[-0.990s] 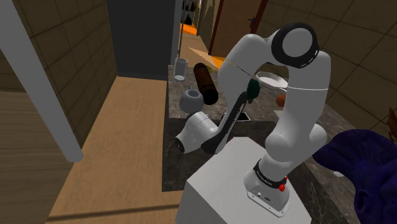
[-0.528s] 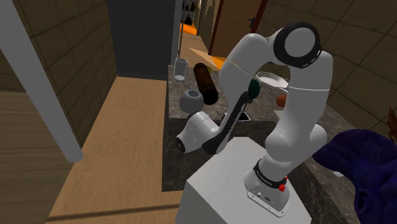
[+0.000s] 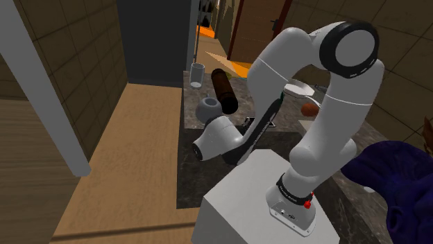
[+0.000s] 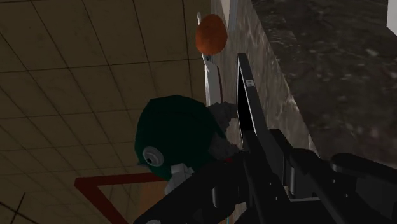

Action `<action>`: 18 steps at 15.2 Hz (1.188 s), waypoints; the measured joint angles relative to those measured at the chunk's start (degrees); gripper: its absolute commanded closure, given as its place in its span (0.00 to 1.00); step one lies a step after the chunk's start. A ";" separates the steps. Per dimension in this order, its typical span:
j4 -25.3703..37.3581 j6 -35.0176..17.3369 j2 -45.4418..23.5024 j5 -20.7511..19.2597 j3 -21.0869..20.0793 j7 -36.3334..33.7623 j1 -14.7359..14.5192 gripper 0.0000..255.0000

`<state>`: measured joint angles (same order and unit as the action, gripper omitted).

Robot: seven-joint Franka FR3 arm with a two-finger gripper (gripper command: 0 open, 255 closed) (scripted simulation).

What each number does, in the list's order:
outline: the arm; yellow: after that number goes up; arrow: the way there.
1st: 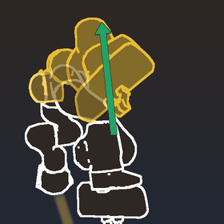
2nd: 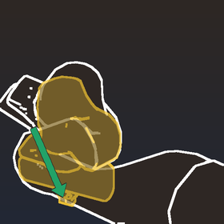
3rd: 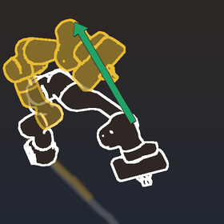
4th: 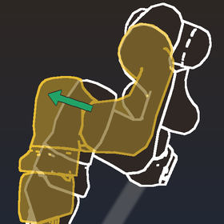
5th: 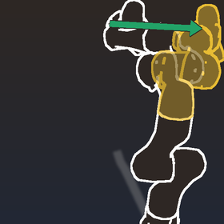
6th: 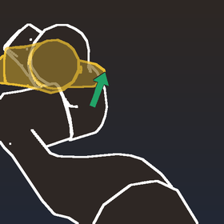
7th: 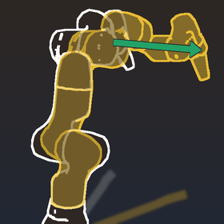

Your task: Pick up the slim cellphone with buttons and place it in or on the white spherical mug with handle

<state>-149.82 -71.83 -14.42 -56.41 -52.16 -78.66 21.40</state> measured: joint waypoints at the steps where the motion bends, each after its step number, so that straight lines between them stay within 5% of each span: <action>1: -0.37 -0.14 1.40 -0.01 -0.34 1.00 0.38 1.00; 9: -2.70 -3.53 14.49 3.48 -3.25 10.71 1.72 1.00; 18: -4.08 -6.70 28.26 6.60 -1.67 22.28 -0.69 1.00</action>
<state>-153.90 -78.53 13.84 -49.81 -53.83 -56.37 20.72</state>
